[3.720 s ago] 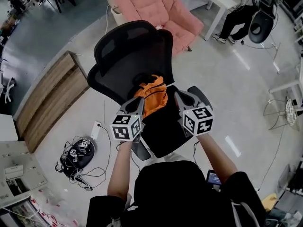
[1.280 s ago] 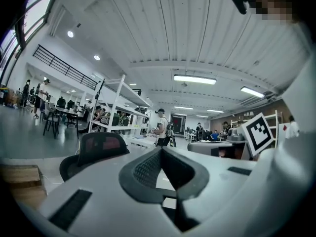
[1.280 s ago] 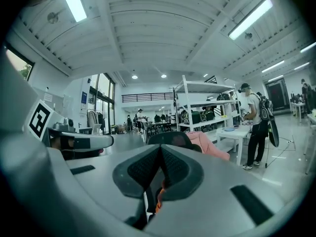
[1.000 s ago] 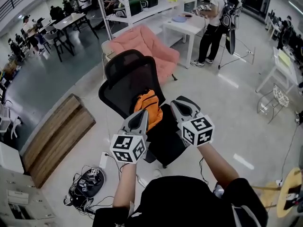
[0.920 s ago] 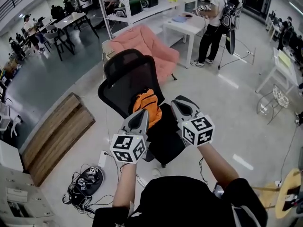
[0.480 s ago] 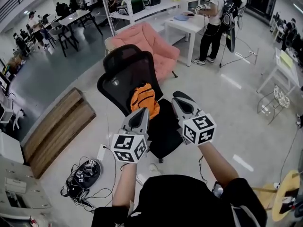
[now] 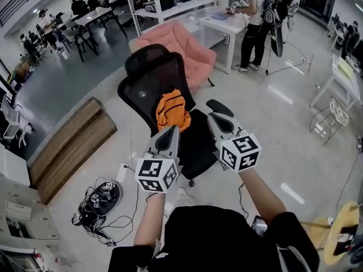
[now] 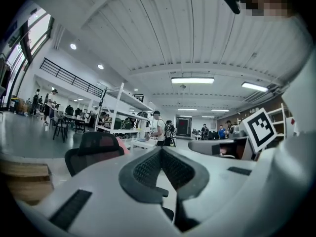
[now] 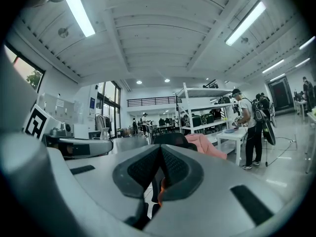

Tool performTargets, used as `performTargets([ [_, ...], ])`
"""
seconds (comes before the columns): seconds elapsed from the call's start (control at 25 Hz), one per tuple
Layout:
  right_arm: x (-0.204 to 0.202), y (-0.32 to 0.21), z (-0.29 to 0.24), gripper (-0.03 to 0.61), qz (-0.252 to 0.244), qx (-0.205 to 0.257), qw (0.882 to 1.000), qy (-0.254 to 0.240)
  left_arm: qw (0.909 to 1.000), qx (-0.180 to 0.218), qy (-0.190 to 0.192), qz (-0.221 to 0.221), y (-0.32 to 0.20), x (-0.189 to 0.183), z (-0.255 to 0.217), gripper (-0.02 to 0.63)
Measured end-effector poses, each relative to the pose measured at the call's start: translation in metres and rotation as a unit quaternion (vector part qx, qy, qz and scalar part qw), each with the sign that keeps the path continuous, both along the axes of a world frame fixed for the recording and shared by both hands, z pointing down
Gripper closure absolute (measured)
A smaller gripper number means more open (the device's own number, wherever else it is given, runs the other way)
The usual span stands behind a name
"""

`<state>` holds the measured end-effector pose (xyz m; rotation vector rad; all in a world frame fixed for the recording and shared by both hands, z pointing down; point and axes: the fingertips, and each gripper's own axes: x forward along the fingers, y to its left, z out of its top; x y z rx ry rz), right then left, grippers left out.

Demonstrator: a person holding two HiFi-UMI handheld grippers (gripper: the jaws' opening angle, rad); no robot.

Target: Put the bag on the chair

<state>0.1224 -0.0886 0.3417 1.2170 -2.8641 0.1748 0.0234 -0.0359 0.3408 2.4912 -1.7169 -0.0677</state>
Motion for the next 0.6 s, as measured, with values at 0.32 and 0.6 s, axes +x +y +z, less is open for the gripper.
performTargets([
  [0.32, 0.008, 0.027, 0.001, 0.577, -0.009, 0.004, 1.000, -0.002, 0.9999, 0.011, -0.007, -0.010, 0.031, 0.007, -0.007, 0.603],
  [0.6, 0.014, 0.036, 0.001, 0.577, -0.009, 0.009, 1.000, -0.007, 0.9996, 0.016, -0.005, -0.023, 0.040, 0.002, -0.010, 0.603],
])
